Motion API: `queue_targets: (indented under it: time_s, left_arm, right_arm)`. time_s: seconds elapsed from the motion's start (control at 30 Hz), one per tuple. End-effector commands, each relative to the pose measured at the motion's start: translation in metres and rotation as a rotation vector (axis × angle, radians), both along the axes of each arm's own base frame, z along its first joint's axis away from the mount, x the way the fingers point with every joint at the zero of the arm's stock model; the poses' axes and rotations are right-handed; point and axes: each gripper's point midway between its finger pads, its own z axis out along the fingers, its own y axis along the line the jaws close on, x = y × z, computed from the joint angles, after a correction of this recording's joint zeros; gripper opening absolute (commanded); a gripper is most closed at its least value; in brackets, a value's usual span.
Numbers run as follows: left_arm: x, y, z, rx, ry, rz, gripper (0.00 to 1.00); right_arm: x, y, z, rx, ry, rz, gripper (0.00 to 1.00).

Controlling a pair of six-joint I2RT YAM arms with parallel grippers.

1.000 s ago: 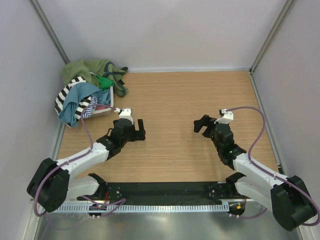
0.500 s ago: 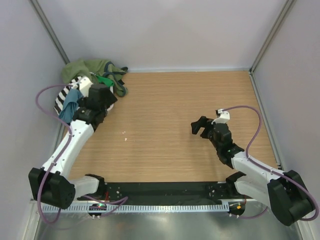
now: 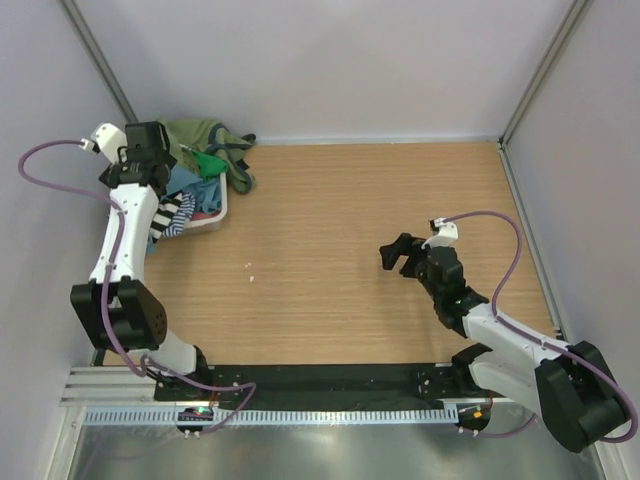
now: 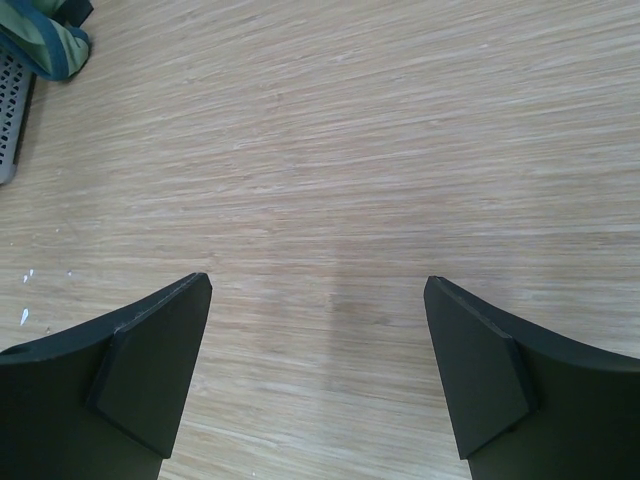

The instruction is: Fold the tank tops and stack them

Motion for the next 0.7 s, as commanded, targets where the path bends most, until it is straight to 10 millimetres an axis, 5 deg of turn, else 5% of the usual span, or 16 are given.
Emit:
queue_targets:
  time_s: [0.0,0.27,0.3,0.37,0.4,0.47,0.53,0.67]
  left_arm:
    - [0.000,0.019,-0.007,0.006,0.045,0.081,0.89]
    - [0.030,0.034,-0.043,-0.019,0.156,0.028,0.75]
    - [0.032,0.034,-0.043,-0.002,0.181,0.004,0.57]
    - [0.029,0.036,-0.041,0.008,0.196,0.013,0.37]
    - [0.029,0.037,-0.038,0.007,0.185,0.014,0.17]
    - [0.029,0.030,-0.021,-0.009,0.137,-0.010,0.00]
    - [0.028,0.024,-0.003,-0.023,0.078,-0.024,0.00]
    - [0.006,0.006,0.074,-0.013,-0.152,-0.059,0.00]
  right_arm:
    - [0.008,0.005,0.027,0.037,-0.077,0.001,0.94]
    - [0.008,0.006,0.027,0.044,-0.073,0.008,0.94]
    - [0.008,0.006,0.027,0.044,-0.076,0.008,0.94]
    - [0.008,0.006,0.028,0.043,-0.080,0.004,0.94]
    - [0.008,0.005,0.028,0.045,-0.081,0.002,0.94]
    - [0.008,0.006,0.028,0.045,-0.082,0.007,0.94]
    - [0.008,0.006,0.029,0.045,-0.082,0.007,0.94]
    - [0.007,0.006,0.027,0.043,-0.079,0.011,0.94]
